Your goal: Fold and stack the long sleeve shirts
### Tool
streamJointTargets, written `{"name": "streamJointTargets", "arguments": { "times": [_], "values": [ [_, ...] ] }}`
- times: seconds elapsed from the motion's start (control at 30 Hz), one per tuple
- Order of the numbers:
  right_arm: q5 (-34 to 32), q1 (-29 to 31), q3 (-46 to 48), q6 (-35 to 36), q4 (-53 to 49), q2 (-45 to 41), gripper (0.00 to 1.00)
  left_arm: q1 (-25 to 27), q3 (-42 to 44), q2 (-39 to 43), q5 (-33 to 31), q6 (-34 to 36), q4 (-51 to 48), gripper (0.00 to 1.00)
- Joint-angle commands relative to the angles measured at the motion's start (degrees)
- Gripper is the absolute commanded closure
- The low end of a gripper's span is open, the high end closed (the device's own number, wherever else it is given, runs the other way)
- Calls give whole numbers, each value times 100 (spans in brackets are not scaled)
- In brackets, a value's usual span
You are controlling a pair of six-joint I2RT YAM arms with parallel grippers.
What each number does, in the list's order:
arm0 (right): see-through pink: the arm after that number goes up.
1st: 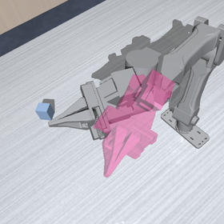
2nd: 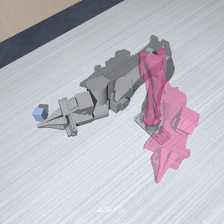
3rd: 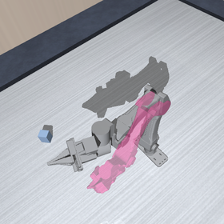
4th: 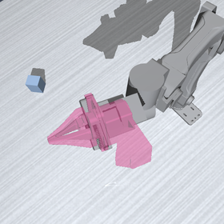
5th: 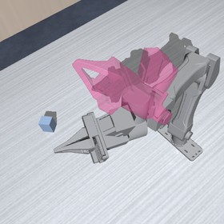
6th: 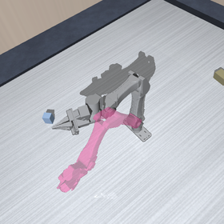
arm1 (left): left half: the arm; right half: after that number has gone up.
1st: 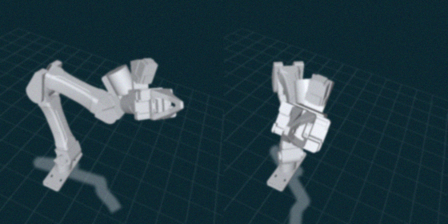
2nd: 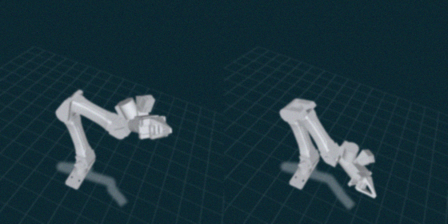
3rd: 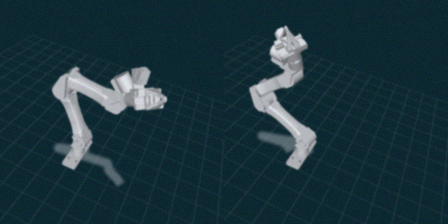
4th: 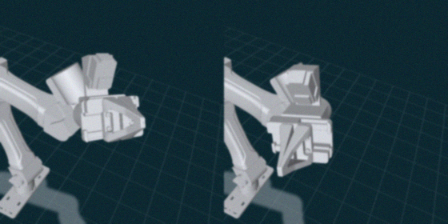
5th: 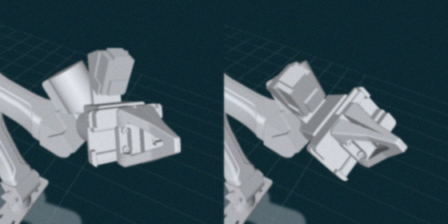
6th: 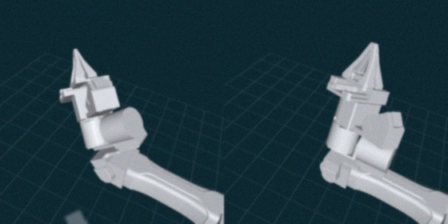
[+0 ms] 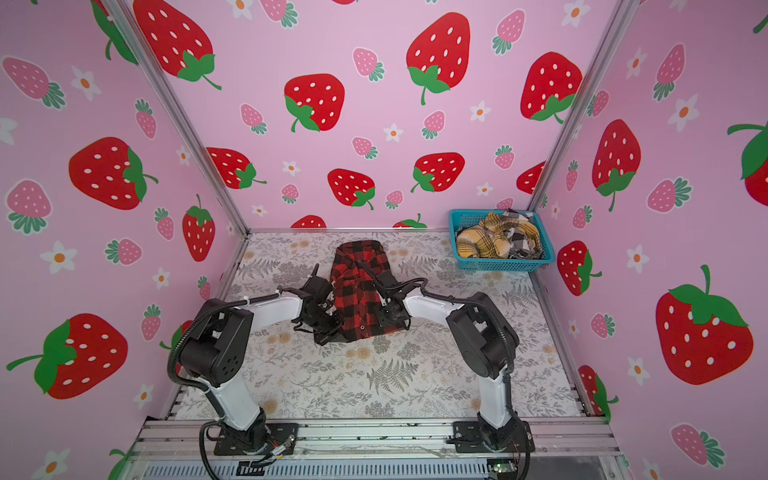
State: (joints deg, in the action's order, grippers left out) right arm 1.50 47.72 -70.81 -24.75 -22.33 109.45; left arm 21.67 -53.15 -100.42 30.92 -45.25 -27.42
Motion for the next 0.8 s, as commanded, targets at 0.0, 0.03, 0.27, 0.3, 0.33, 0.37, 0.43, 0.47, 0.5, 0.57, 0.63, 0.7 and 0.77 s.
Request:
{"name": "streamJointTargets", "arguments": {
  "times": [0.0,0.03,0.27,0.3,0.33,0.37,0.43,0.47,0.5,0.57,0.63,0.7,0.77],
  "values": [
    [242,233,449,-307,-388,-238,43,65,1047,263,-373,-151,-330,100],
    [317,297,565,-352,-421,-331,44,82,1215,492,-326,-174,-314,100],
    [361,809,1075,-946,-949,-1530,38,92,1001,2746,-497,331,-1724,81],
    [347,825,1110,-1043,-1024,-1760,34,76,834,3122,-707,399,-1926,73],
    [313,814,1144,-1156,-1082,-1964,31,68,684,3377,-921,445,-2038,66],
    [263,812,1200,-1273,-1103,-2163,28,65,600,3639,-1198,460,-2097,60],
    [294,782,1347,-1441,-1117,-2430,23,52,720,3982,-1545,371,-1941,50],
    [331,734,1447,-1527,-1146,-2535,21,24,905,4089,-1443,355,-1747,49],
    [449,638,1590,-1615,-1107,-2635,20,14,1082,4125,-1345,282,-1598,47],
    [746,458,1918,-1767,-934,-2807,19,-105,1314,3963,-1036,155,-1438,43],
    [1118,306,2291,-1940,-591,-3007,18,-345,1428,3552,-507,174,-1295,43],
    [1459,145,2606,-2045,-288,-3087,18,-534,1584,3163,15,66,-831,40],
    [1620,-14,2802,-2115,-128,-3087,19,-613,1809,3026,261,-284,-159,25]
  ]
}}
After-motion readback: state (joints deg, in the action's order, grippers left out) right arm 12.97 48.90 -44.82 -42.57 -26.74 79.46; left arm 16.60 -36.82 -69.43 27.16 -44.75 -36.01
